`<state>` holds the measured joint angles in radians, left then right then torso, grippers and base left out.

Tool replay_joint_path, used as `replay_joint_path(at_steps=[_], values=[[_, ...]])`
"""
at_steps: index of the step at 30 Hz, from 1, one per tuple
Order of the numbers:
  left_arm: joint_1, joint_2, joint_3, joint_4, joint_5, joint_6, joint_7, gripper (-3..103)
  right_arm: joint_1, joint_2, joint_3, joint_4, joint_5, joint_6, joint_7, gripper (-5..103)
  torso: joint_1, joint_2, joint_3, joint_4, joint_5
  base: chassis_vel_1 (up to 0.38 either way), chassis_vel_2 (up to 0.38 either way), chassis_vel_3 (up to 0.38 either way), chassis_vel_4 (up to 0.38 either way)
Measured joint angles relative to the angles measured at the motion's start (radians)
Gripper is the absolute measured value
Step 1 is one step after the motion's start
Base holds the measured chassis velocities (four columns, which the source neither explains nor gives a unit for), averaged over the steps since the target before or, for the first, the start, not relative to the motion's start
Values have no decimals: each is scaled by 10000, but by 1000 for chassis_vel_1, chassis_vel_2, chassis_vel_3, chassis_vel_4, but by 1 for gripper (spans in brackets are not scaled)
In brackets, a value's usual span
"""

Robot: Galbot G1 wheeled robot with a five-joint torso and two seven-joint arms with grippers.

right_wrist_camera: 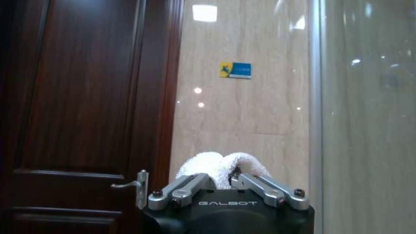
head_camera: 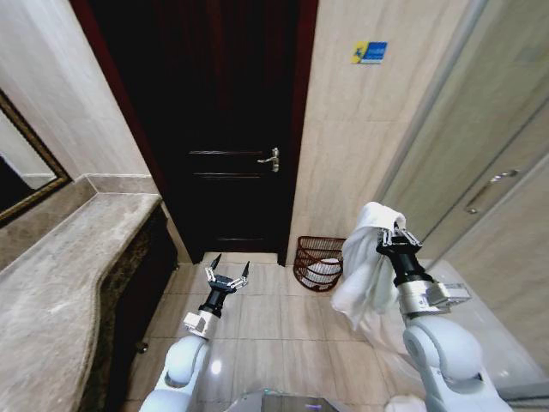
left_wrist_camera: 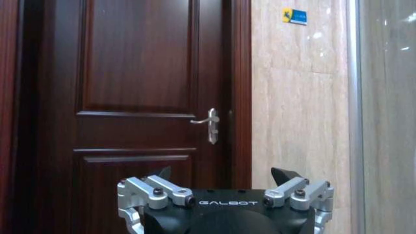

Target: Discard the used towel into the hamper.

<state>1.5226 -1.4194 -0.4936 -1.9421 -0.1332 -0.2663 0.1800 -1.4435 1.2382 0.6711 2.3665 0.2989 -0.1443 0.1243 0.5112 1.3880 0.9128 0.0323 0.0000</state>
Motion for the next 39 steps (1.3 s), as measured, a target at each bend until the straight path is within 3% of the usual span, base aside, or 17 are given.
replay_joint_path(at_steps=[23,30,39], values=[[-278,389,8,237,-196,-112,3,100,-8,-69,-80,47,56,-204,125,7,-2,0,0,-5,2,-70,-79,-57,-48],[-388,511,84,256,-314,22,-270,100,480,-596,-16,-386,930,-200,-94,7,-2,1,0,-2,2,0,0,0,0],[166,252,-210,-121,-262,163,-719,100,3189,-1968,-399,-2185,2557,-155,-119,7,-1,0,1,0,3,0,0,0,0]])
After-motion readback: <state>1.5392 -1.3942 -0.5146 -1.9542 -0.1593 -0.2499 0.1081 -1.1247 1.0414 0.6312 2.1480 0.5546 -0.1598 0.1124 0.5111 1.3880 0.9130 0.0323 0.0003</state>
